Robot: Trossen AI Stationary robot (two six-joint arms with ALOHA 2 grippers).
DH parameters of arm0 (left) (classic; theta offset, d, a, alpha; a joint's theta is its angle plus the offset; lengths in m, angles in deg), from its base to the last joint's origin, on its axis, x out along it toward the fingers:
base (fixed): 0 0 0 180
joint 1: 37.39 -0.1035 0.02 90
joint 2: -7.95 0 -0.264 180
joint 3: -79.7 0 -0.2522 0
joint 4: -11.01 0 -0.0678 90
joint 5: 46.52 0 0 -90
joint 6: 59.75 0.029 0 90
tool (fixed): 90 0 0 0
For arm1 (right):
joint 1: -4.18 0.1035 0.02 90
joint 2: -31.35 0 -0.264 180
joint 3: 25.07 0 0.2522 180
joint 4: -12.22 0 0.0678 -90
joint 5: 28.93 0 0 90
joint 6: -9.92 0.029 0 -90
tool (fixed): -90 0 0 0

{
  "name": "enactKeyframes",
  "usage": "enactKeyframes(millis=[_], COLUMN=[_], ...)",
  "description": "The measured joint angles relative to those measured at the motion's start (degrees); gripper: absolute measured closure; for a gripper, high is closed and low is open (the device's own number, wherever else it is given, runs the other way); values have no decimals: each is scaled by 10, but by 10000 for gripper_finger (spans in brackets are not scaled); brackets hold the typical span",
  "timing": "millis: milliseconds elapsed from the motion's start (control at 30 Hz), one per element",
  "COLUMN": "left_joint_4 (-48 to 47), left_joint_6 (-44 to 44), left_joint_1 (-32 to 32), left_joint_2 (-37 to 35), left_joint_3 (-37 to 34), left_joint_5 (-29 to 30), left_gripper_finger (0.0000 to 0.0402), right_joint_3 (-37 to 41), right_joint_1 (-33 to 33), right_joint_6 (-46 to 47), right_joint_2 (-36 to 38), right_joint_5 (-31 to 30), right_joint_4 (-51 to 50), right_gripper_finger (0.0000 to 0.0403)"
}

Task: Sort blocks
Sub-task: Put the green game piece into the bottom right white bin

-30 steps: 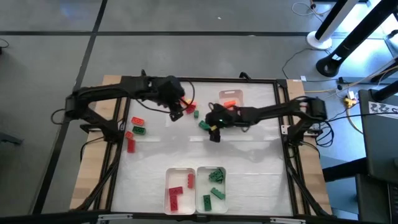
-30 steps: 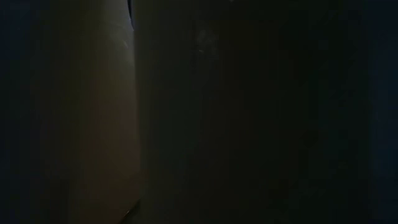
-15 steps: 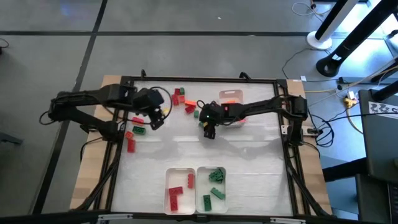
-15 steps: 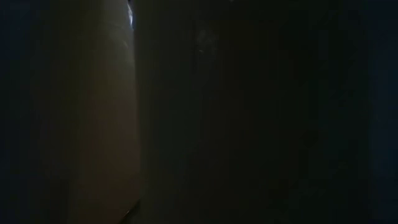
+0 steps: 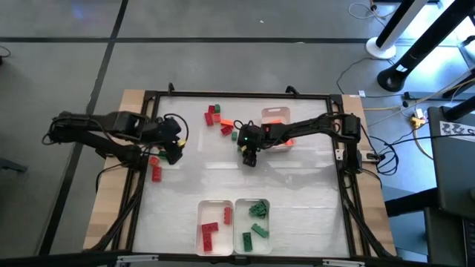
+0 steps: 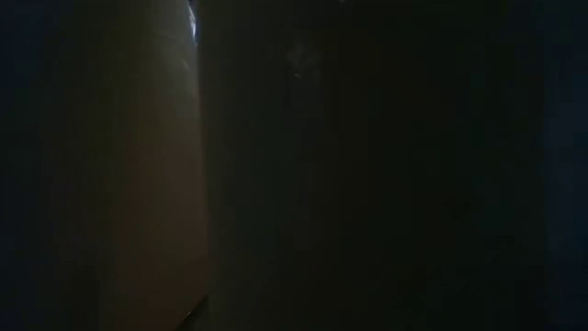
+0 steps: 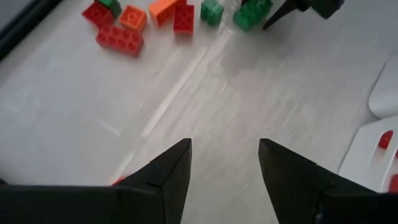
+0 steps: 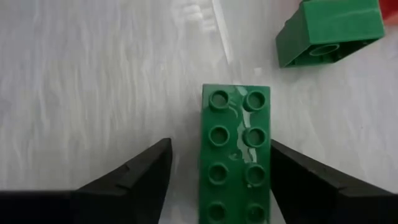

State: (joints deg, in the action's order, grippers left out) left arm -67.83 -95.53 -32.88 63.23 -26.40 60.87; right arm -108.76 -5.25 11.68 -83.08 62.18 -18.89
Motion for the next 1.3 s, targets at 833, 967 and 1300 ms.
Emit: enactKeyframes(millis=[833, 967, 1300], left_joint_4=[-4, -4, -2], left_joint_6=[-13, 13, 130], left_joint_1=[12, 12, 11], left_joint_2=[-5, -5, -4], left_joint_3=[-124, -164, -220], left_joint_5=[-7, -8, -34], left_gripper_finger=[226, 226, 226], right_joint_3=[4, 4, 3], right_joint_1=[37, 82, 210], right_joint_6=[-23, -36, -38], right_joint_2=[109, 134, 146], right_joint_5=[108, 142, 150], right_joint_4=[2, 1, -9], right_gripper_finger=[250, 258, 249])
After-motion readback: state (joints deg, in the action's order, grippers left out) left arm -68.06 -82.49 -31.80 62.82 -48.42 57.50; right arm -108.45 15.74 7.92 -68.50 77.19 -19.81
